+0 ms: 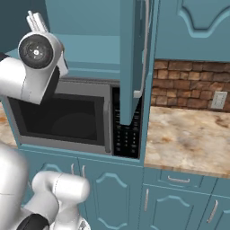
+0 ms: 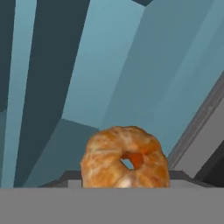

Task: Pick the tangerine from the counter and place it in the cabinet. Then close the cabinet.

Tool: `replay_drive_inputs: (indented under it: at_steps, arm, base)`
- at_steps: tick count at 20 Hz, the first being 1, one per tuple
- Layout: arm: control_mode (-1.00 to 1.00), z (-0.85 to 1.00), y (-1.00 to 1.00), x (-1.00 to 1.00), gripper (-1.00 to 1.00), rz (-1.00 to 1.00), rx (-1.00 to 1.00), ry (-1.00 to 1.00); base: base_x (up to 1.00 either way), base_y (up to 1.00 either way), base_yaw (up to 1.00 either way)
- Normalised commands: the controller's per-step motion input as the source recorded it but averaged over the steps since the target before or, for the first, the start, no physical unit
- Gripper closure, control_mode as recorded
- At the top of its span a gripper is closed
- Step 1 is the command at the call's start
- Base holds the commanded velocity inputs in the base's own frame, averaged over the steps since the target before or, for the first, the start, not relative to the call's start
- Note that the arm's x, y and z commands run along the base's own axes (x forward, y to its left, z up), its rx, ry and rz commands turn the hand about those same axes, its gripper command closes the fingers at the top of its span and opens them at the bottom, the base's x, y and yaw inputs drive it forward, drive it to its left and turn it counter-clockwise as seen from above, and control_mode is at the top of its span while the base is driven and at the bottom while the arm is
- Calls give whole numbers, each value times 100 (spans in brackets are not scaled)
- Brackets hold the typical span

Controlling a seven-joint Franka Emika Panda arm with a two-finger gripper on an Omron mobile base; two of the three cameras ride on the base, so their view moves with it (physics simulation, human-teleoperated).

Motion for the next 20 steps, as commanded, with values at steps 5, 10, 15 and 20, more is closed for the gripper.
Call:
replay_drive_inputs:
  at_steps: [5, 10, 15, 20]
  arm:
    - [-100, 0, 0, 67, 100, 0, -11, 2]
    - [-100, 0, 1, 60, 100, 7, -16, 3]
    - [-100, 0, 20, 7, 100, 24, -39, 0]
    - [-100, 0, 26, 5, 100, 23, -49, -11]
  base:
    - [0, 0, 0]
    - [0, 0, 0]
    - [0, 0, 0]
    - [0, 0, 0]
